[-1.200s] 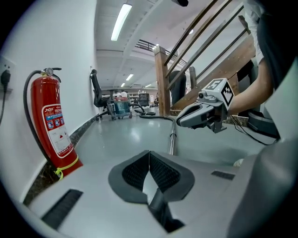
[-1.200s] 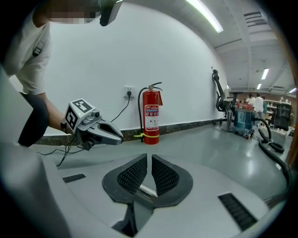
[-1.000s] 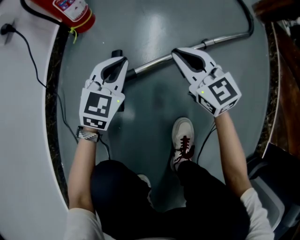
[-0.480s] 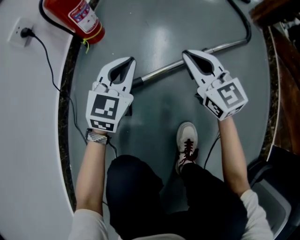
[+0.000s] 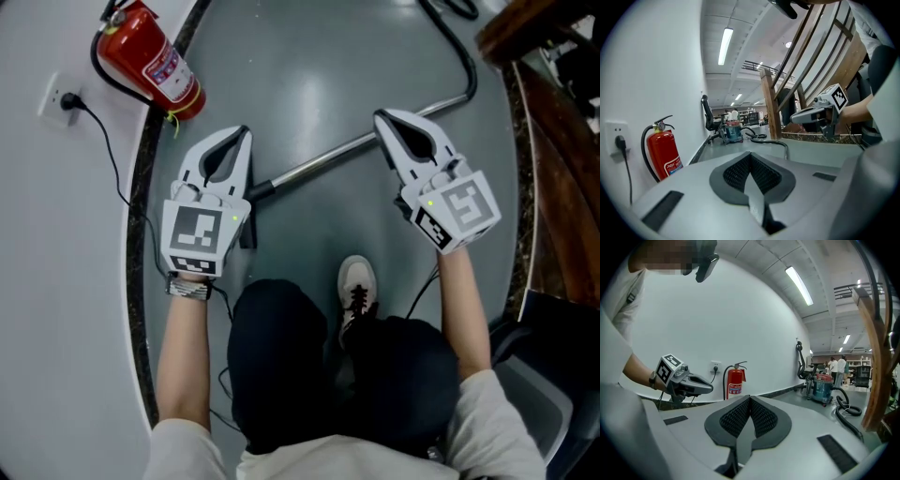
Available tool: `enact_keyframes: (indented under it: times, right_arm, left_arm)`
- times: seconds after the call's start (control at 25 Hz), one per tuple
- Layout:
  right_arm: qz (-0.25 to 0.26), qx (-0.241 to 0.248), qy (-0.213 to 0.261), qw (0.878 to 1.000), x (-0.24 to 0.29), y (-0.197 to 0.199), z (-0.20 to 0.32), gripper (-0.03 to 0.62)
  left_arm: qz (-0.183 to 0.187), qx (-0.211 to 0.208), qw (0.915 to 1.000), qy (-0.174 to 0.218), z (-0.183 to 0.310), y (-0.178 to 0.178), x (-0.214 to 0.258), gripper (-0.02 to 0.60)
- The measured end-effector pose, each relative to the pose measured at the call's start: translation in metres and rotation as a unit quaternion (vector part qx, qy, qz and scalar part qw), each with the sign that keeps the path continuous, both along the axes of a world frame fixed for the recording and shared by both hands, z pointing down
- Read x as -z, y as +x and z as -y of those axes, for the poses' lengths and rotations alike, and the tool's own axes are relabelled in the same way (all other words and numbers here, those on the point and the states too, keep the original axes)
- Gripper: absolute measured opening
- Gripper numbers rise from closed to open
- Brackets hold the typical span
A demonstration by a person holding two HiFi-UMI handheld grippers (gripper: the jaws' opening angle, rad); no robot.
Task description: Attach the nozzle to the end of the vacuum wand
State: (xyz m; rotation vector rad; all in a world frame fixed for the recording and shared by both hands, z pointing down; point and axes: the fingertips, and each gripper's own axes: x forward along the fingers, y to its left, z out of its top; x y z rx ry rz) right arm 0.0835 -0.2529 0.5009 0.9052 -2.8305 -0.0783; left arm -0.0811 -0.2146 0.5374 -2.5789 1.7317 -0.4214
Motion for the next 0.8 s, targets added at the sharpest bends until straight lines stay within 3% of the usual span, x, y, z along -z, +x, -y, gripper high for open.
enact_keyframes:
  times: [0.8]
  right_arm:
    - [0.039,-0.023,0.079,0.996,0.194,0.029,0.007,0.026]
  left_arm:
    - [0.021,0.033,0.9964,0.075,-0.003,0.003,0.183,-0.001]
